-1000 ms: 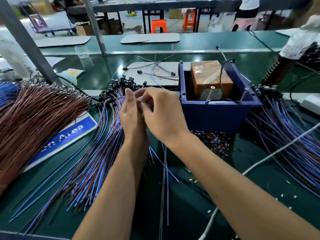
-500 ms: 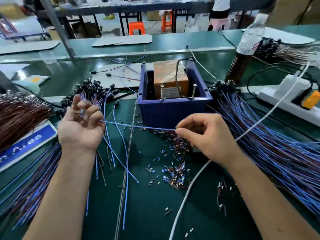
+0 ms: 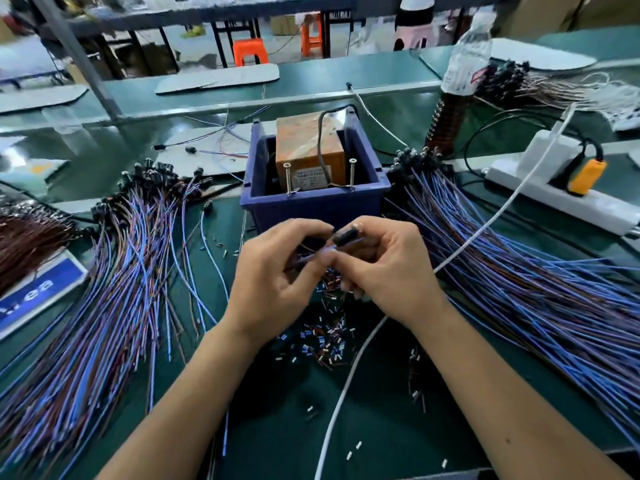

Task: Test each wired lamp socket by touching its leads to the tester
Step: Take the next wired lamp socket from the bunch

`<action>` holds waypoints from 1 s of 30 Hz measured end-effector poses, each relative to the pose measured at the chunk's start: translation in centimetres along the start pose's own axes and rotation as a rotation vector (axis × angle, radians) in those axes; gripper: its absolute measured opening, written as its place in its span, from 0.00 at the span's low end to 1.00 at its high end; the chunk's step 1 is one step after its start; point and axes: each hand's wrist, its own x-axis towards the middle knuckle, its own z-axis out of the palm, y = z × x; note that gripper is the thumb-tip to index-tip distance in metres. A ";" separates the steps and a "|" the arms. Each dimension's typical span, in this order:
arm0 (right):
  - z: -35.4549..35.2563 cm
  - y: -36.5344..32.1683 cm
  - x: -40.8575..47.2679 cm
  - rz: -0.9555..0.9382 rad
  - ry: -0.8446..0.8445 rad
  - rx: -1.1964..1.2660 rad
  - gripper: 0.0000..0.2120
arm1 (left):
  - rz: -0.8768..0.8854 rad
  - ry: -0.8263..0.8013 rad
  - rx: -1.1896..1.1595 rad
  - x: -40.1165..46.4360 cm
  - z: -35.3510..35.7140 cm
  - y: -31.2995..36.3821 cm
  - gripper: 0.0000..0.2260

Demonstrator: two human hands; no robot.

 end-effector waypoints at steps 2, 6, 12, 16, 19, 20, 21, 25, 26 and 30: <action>0.0 0.1 0.0 0.002 0.017 -0.004 0.06 | -0.018 -0.034 0.006 0.1 0.2 0.0 0.08; -0.2 0.5 0.3 0.025 0.054 0.019 0.05 | -0.089 -0.029 -0.079 -0.2 0.0 -0.5 0.05; -0.3 1.1 0.8 0.109 0.145 0.187 0.04 | -0.195 0.016 -0.147 0.0 0.0 -0.9 0.05; -0.8 1.1 0.8 0.108 0.137 0.231 0.01 | -0.254 0.038 -0.183 0.1 -0.3 -0.9 0.08; -0.7 1.1 0.8 0.086 0.110 0.164 0.02 | -0.287 0.012 -0.204 0.1 -0.3 -0.9 0.09; -0.8 1.0 0.8 0.079 0.117 0.153 0.03 | -0.299 -0.001 -0.204 0.1 -0.3 -0.9 0.10; -0.9 1.0 0.8 0.073 0.145 0.153 0.04 | -0.310 -0.011 -0.201 0.0 -0.3 -1.0 0.11; -1.6 0.9 0.8 0.067 0.275 0.171 0.07 | -0.345 0.015 -0.226 0.0 -0.4 -1.1 0.12; -1.5 0.9 0.7 0.069 0.261 0.165 0.06 | -0.349 0.015 -0.230 0.0 -0.5 -1.0 0.12; -0.8 1.0 0.7 0.042 0.205 0.101 0.04 | -0.351 -0.055 -0.244 -0.2 -0.6 -0.9 0.10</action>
